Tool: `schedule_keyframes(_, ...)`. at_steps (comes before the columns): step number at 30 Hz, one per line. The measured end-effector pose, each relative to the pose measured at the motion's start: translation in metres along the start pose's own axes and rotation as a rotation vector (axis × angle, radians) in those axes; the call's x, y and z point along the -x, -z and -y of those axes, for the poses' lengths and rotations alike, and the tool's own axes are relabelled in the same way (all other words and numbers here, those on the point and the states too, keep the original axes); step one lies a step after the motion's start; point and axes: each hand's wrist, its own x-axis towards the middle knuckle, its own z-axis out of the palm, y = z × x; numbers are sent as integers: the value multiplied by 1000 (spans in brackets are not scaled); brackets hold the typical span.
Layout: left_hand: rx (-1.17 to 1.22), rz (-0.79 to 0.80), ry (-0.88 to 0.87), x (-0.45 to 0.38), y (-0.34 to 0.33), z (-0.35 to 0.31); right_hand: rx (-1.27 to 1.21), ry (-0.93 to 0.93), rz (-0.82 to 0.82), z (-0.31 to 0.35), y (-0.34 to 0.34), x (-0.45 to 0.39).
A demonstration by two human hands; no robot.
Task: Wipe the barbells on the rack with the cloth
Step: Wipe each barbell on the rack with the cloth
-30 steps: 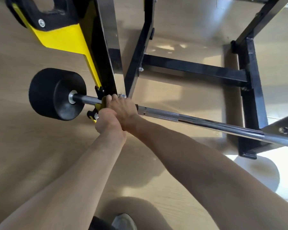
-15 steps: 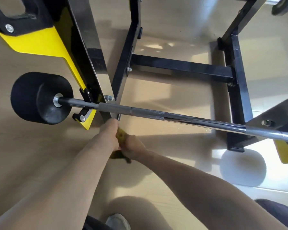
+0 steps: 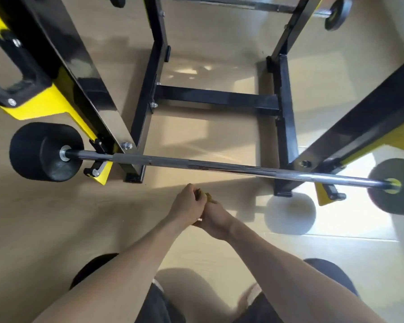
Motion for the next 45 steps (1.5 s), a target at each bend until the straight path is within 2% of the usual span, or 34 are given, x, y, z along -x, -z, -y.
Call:
schedule_keyframes(3,-8,-23,-47,59,16,-46,103,1,17,40,-8,76)
schedule_keyframes(6,37,-35,-59,121,48,-106,85,7,-33,87,-33,157)
schedule_keyframes(9,180,64,-76,194,96,-168,73,20,-79,133,-59,234)
schedule_keyframes(12,308,212,-50,268,151,-214,127,-28,-55,178,-89,306)
schedule_keyframes(15,429,368,-25,327,198,-239,339,-115,-18,216,-125,373)
schedule_keyframes(17,393,436,-18,358,226,-243,456,-94,-14,232,-145,405)
schedule_keyframes(19,329,453,-17,379,251,-240,546,-61,-31,242,-162,429)
schedule_keyframes(21,250,369,-42,388,273,-230,635,-55,-31,248,-179,444)
schedule_keyframes(24,165,168,-107,396,301,-205,702,-44,-43,246,-210,450)
schedule_keyframes(30,252,101,-53,401,377,-109,462,-119,-18,224,-308,434)
schedule_keyframes(33,295,43,-29,408,426,-62,373,-77,-18,206,-363,413)
schedule_keyframes(36,228,29,-16,411,467,-31,188,-42,-27,198,-424,390)
schedule_keyframes(40,241,-45,-1,397,506,-11,101,-73,-168,203,-497,343)
schedule_keyframes(45,360,75,-152,375,570,-10,148,-120,-129,211,-574,262)
